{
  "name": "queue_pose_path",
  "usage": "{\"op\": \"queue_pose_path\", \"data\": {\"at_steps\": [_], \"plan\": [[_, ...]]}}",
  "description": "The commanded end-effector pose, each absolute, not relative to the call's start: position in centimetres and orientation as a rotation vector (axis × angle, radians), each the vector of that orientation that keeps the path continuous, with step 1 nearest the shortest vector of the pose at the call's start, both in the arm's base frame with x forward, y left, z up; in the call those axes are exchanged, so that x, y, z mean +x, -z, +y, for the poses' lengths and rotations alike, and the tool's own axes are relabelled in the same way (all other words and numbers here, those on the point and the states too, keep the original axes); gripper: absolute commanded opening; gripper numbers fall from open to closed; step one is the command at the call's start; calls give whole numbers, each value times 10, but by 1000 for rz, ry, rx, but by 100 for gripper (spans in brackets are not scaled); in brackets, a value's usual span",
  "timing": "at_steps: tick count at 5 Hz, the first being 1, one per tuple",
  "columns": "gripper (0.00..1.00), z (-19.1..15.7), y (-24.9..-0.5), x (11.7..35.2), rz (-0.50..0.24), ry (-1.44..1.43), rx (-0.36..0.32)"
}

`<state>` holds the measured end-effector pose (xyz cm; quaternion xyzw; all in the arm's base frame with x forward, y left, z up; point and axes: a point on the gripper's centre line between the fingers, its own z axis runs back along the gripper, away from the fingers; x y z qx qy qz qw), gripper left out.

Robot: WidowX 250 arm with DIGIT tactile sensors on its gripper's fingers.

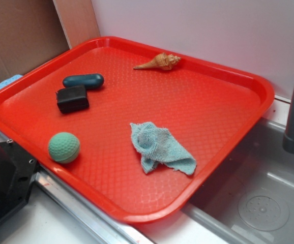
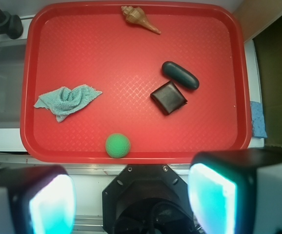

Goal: Grab the blue cloth.

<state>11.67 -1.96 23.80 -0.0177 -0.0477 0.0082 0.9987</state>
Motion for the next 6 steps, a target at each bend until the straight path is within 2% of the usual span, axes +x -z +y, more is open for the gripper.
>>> {"op": "queue_pose_path", "data": {"at_steps": [1,2,3,4,5,6], "plan": [[100,-20,-238,117,-96,-16,-35],[100,-30,-225,121,-108,-147,-62],[100,-41,-216,127,-121,-266,-43],[100,-54,-198,142,-154,-430,-84],[100,-78,-173,163,-220,-550,-79],[100,-103,-140,180,-207,-554,-97]]}}
